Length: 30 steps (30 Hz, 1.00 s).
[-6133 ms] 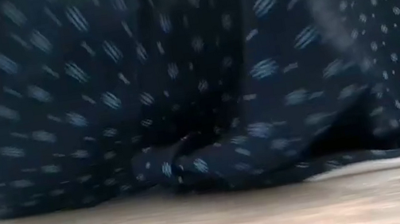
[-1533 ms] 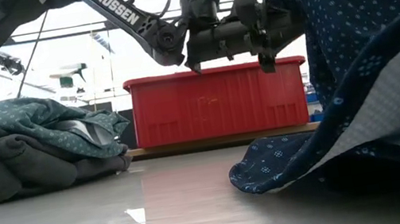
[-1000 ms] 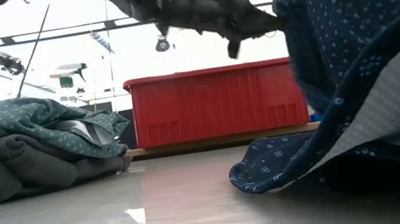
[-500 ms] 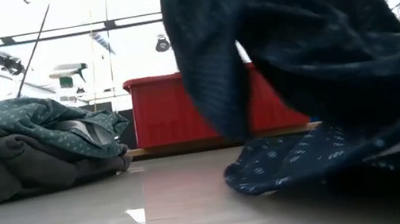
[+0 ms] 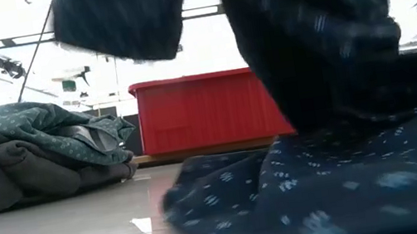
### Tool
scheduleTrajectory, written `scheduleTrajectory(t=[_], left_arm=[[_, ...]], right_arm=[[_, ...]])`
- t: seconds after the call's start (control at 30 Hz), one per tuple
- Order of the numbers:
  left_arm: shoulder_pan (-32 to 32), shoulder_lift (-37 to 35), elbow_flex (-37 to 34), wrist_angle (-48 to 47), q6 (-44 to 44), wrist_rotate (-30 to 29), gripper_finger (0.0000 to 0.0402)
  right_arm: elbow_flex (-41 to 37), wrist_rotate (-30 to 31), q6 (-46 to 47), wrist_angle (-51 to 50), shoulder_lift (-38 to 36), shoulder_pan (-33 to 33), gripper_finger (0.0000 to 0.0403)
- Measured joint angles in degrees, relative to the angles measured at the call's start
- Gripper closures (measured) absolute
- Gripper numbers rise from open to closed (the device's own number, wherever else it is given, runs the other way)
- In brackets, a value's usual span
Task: Fold Laundry from Bin
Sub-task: Fold the blue polo shirt on the table
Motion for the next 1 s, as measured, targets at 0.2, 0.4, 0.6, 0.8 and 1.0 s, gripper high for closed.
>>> scheduleTrajectory(t=[0.2,0.4,0.6,0.8,1.0], left_arm=[[-7.27,3.37,1.03,20.0,4.08,-0.44,0.0401],[-12.04,4.51,1.54,40.0,11.21,-2.47,0.0401],[-13.66,3.36,1.5,32.7,10.3,-17.63,0.0401],[-7.89,1.21,1.55,1.91,-5.88,-33.53,0.0401],[6.85,1.59,-1.07,-32.64,-24.32,-31.8,0.0401]], right_arm=[[2.15,-5.67,7.62,20.12,0.17,9.9,0.0402],[2.15,-4.3,9.4,31.12,1.43,21.22,0.0403],[2.15,18.13,10.52,29.16,2.97,28.18,0.0403],[2.1,46.88,18.63,-1.34,3.09,25.77,0.0403],[-7.44,50.61,26.92,-18.53,4.05,12.93,0.0403]])
